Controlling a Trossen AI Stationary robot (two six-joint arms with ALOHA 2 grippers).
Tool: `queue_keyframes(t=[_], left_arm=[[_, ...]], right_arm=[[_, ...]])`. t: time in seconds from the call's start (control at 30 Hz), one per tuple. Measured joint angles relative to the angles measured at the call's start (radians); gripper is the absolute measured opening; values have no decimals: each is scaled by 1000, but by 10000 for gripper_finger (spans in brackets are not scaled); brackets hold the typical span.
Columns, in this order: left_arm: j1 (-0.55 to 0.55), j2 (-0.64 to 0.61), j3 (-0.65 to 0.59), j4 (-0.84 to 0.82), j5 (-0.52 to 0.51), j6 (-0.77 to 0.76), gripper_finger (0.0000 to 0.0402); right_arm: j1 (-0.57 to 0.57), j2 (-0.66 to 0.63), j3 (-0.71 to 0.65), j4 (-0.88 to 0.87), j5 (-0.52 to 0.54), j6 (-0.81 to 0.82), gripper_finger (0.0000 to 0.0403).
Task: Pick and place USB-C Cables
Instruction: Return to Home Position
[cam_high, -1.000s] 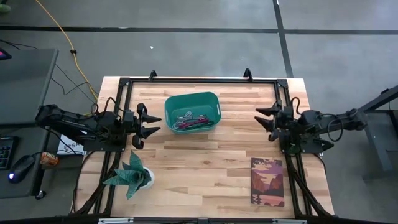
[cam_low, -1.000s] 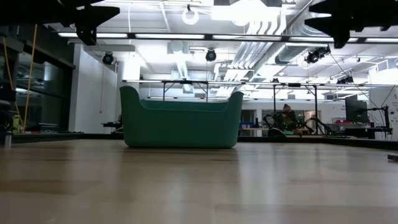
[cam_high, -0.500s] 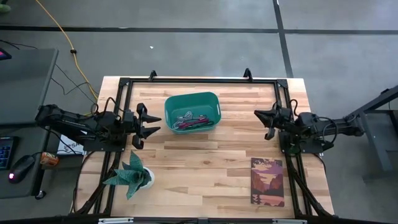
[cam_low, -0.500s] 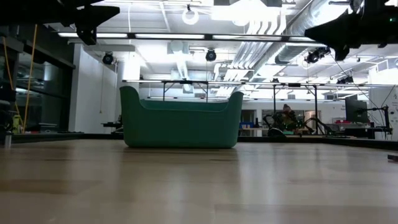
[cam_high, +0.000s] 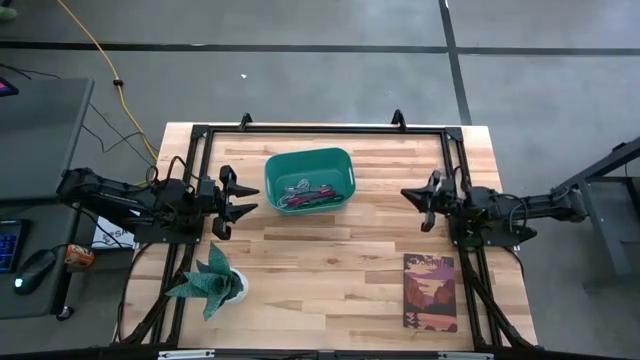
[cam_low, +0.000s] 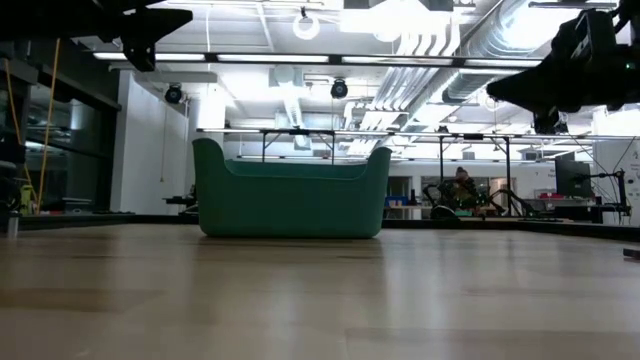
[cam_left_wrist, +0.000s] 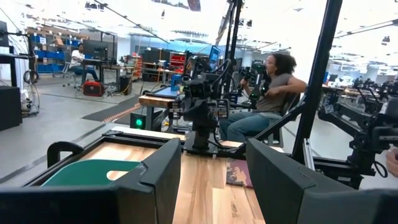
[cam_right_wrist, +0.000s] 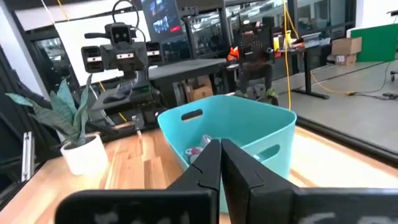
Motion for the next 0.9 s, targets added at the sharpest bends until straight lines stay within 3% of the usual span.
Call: queue_keyframes(t=[0.27, 0.47, 0.67, 0.9], left_arm=[[0, 0, 0, -1, 0, 0, 161], [0, 0, 0, -10, 0, 0, 161], [0, 0, 0, -9, 1, 0, 161], [0, 0, 0, -9, 1, 0, 161]], right_arm=[[-1, -32, 0, -39, -31, -27, 0], [-3, -141, 14, -195, -119, -27, 0], [-3, -146, 47, -298, -153, -38, 0], [-3, -145, 25, -245, -258, -17, 0]])
